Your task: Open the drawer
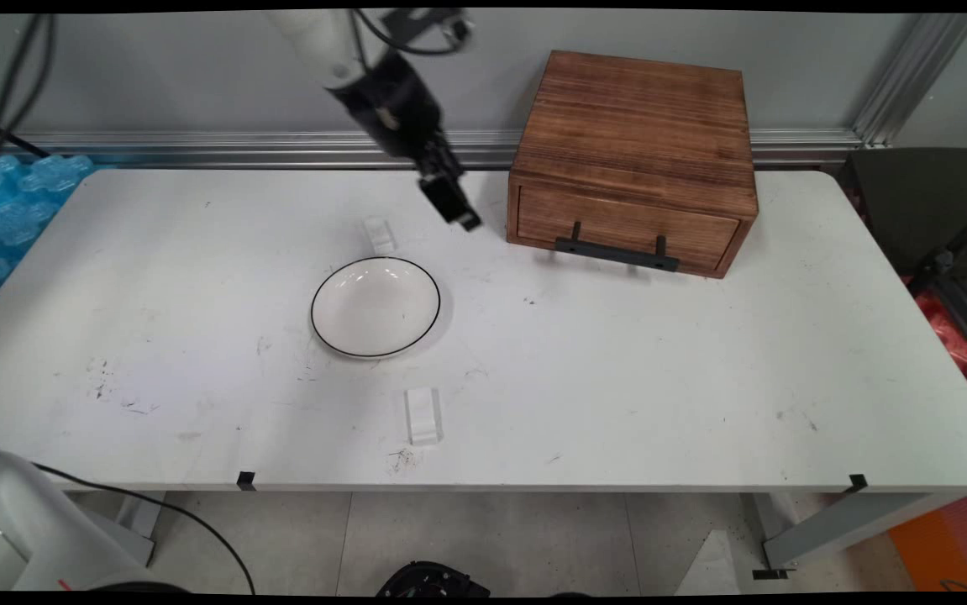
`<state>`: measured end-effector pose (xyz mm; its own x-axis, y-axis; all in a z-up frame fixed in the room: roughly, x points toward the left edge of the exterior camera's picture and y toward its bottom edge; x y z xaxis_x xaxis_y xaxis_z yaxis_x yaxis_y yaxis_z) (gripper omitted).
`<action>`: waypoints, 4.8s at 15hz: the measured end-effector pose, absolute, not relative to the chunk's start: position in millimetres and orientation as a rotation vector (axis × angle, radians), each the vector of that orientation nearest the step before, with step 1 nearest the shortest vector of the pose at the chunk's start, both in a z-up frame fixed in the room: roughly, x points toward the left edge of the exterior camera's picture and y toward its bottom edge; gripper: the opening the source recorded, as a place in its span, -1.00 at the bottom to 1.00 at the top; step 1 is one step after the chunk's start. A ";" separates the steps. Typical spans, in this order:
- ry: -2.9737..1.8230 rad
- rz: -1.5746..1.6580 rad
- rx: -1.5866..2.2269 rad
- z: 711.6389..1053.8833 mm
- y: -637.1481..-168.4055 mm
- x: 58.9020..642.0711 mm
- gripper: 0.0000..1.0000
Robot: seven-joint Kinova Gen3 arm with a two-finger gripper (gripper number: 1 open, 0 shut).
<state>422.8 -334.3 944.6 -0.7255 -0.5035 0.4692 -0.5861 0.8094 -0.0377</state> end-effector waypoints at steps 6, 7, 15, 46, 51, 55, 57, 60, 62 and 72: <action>-2.625 0.324 0.472 915.7 -356.9 354.7 1.00; -2.634 0.338 0.420 909.2 -361.6 342.6 1.00; -2.701 0.420 0.199 856.5 -393.1 278.9 1.00; -2.793 0.401 0.119 775.5 -404.6 215.7 1.00; -2.803 0.346 0.137 782.5 -381.3 212.5 1.00; -2.821 0.298 0.158 785.7 -359.1 210.9 1.00; -2.828 0.278 0.165 786.3 -349.8 210.0 1.00; -2.838 0.240 0.174 787.4 -330.8 207.6 1.00; -2.843 0.221 0.177 788.1 -319.8 205.4 1.00; -2.856 0.123 0.179 795.3 -258.0 192.9 1.00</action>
